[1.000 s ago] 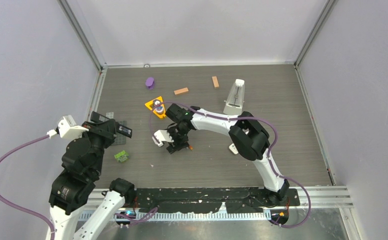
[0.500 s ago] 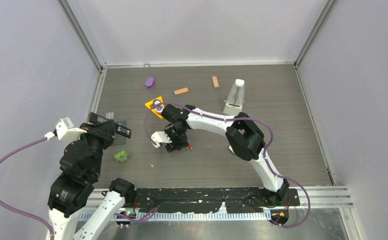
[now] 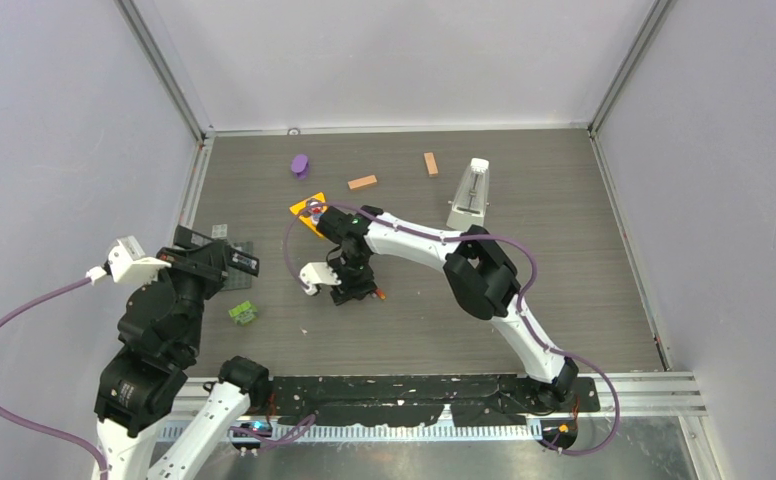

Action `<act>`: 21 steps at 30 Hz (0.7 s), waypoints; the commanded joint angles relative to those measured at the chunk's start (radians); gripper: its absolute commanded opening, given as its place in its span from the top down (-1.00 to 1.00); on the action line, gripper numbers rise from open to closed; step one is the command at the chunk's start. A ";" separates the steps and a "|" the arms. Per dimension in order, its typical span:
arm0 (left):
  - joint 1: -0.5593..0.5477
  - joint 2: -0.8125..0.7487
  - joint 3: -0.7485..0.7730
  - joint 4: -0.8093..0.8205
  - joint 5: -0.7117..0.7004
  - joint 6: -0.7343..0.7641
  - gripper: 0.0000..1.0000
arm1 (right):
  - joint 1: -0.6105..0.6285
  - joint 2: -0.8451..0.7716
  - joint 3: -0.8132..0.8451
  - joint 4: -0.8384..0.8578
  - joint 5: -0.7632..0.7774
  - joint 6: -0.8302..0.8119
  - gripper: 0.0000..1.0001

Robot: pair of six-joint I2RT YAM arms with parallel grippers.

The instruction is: Load the batteries into the remote control

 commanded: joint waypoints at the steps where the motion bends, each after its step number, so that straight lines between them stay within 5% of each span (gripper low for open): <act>1: 0.004 -0.010 0.039 0.015 -0.040 0.025 1.00 | 0.022 0.052 0.040 -0.025 0.033 0.022 -0.09; 14: 0.004 -0.016 0.032 0.014 -0.041 0.023 1.00 | 0.032 0.036 0.043 -0.019 0.050 0.108 0.45; 21: 0.004 -0.027 0.010 0.014 -0.036 0.005 1.00 | 0.030 -0.154 -0.172 0.215 0.010 0.189 0.58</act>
